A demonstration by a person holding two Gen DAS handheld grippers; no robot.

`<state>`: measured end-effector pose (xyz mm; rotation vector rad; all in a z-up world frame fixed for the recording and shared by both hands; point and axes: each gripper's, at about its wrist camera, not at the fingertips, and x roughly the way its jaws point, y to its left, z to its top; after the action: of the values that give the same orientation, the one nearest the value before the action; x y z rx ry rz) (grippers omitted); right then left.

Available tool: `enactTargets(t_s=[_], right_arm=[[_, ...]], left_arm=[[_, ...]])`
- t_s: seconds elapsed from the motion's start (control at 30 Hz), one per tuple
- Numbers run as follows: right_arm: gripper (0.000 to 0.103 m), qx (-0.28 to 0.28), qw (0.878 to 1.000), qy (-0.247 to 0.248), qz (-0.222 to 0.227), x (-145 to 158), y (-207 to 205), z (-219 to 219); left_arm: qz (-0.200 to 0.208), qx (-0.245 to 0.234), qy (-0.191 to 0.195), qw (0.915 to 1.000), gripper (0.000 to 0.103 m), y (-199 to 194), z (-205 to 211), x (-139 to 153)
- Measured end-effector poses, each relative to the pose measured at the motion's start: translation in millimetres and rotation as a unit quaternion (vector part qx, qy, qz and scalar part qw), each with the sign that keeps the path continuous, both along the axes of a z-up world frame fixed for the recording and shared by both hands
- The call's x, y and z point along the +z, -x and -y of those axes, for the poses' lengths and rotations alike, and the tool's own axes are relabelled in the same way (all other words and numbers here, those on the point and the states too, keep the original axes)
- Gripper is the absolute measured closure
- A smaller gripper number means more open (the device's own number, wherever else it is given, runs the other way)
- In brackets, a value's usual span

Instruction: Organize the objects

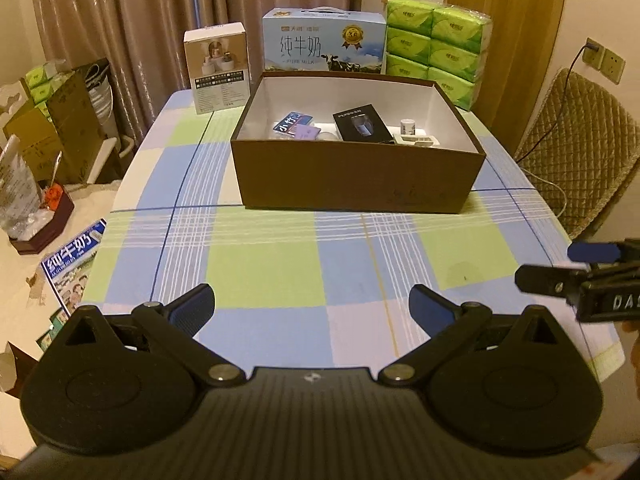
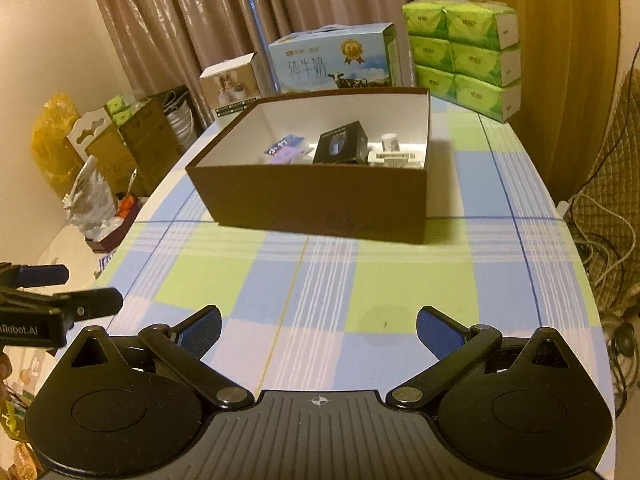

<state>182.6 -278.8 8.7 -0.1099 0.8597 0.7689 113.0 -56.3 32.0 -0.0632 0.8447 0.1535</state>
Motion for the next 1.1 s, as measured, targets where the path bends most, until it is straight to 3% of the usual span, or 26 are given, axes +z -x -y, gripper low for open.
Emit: enactTargets(t_s=[0.5,1.1], right_arm=[[0.002,-0.026,1.000,0.005,-0.006,5.1,60.6,-5.7],[0.002,-0.035,0.999,0.009,0.000,7.9,91.6,-6.8]], left_arm=[[-0.010,-0.033,0.018,0.9992,0.001,44.7,-12.8,2.7],[-0.003,-0.041,0.021,0.9990,0.001,70.1,-20.1,4.4]])
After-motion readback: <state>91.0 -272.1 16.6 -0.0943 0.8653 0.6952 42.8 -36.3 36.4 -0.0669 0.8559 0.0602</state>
